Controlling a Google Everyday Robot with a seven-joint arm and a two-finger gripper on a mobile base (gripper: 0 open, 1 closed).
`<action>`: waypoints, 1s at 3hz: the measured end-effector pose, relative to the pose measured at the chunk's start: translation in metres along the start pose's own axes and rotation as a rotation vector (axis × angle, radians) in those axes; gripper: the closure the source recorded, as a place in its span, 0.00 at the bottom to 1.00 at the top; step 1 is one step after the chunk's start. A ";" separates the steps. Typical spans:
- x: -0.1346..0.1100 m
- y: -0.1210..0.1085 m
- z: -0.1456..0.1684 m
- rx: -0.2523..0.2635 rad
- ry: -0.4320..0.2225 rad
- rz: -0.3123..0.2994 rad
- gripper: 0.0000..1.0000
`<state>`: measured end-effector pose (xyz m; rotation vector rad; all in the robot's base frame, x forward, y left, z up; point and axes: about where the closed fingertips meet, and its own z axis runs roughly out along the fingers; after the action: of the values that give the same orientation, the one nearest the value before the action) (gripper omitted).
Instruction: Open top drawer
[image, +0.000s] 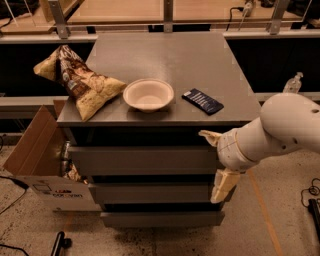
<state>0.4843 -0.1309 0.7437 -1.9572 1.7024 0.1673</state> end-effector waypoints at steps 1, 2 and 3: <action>0.006 -0.001 0.006 0.004 0.022 -0.014 0.00; 0.021 -0.006 0.021 0.010 0.049 -0.035 0.00; 0.031 -0.012 0.033 -0.005 0.040 -0.025 0.00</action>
Offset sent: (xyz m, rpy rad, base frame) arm 0.0169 -0.0117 -0.0338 -0.0635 -0.0303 0.0053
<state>0.5103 -0.1420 0.7062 -1.9972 1.7033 0.1239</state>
